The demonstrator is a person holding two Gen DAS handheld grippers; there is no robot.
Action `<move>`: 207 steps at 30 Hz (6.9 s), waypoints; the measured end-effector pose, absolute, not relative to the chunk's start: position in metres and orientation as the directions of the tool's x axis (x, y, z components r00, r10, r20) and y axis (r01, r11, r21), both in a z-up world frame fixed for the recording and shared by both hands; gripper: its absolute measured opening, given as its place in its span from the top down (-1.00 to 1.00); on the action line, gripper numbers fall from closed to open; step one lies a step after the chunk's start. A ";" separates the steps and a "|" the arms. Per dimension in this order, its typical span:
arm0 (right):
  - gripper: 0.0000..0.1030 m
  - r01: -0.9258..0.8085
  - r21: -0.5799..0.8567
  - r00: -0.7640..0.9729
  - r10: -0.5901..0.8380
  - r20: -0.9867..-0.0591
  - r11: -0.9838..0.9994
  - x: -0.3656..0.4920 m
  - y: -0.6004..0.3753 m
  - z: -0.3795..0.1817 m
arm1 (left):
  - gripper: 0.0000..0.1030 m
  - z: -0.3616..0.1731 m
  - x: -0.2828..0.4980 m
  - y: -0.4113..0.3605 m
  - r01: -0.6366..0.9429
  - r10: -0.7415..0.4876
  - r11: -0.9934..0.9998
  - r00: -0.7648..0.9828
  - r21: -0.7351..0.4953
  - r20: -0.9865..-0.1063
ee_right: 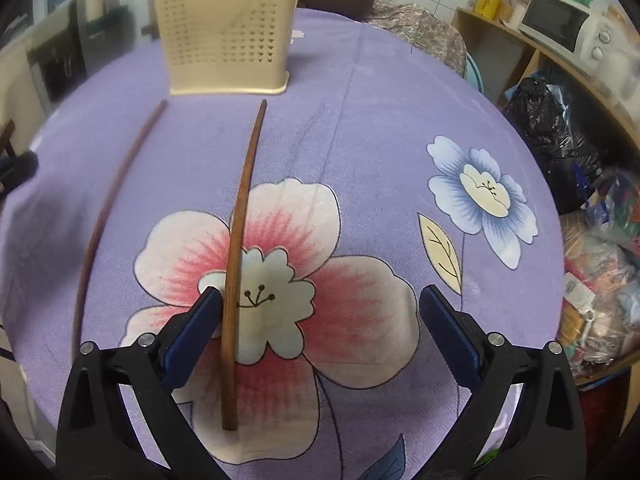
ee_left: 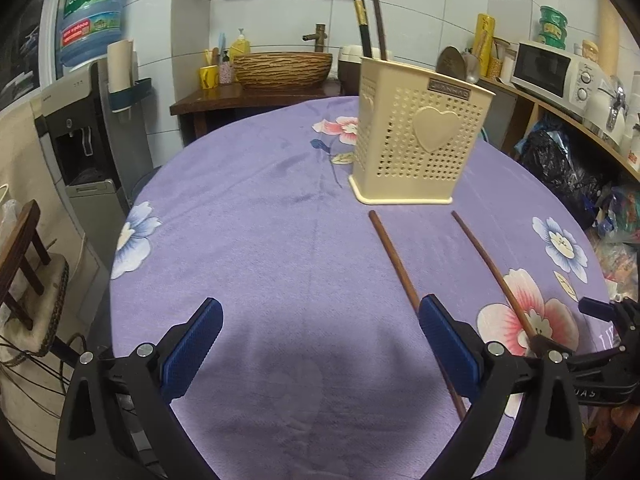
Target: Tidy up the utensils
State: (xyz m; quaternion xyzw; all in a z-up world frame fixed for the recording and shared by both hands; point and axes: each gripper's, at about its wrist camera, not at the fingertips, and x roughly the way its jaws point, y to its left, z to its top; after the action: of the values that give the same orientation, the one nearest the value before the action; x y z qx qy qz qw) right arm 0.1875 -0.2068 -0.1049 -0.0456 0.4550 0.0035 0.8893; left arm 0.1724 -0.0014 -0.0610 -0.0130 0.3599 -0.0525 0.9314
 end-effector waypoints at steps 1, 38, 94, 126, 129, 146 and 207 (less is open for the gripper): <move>-0.89 -0.066 -0.040 0.600 0.007 -0.800 0.997 0.187 -0.208 -0.102 | -0.89 -0.062 0.173 -0.004 0.098 -0.114 0.993 0.732 -0.062 -0.672; 0.26 -0.219 0.132 0.560 0.235 -0.795 0.967 0.310 -0.187 -0.095 | 0.79 -0.089 0.292 -0.062 0.232 -0.254 0.961 0.545 -0.148 -0.799; 0.88 -0.379 0.249 0.753 0.453 -0.477 0.892 0.212 -0.219 0.087 | 0.86 0.076 0.185 -0.021 0.348 -0.397 0.917 0.829 -0.192 -0.393; 0.88 -0.397 0.230 0.822 0.455 -0.342 0.889 0.254 -0.222 0.198 | 0.86 0.175 0.210 -0.015 0.380 -0.417 0.907 0.872 -0.180 -0.256; 0.88 -0.385 0.235 0.849 0.442 -0.290 0.893 0.274 -0.224 0.232 | 0.97 0.201 0.227 -0.018 0.359 -0.392 0.916 0.893 -0.176 -0.219; 0.88 -0.284 0.176 0.845 0.332 -0.418 0.943 0.365 -0.198 0.142 | 0.97 0.122 0.269 -0.024 0.252 -0.286 0.957 0.911 -0.146 -0.299; 0.67 0.067 0.138 0.569 0.075 -0.819 0.988 0.279 -0.248 -0.094 | -0.81 -0.046 0.175 -0.013 0.158 -0.156 0.986 0.815 -0.046 -0.558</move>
State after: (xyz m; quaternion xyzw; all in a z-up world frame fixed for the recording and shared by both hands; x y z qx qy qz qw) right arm 0.2788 -0.2477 -0.0939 0.0767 0.4643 0.0024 0.8824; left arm 0.1746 -0.0126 -0.0460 0.0014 0.2925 -0.0824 0.9527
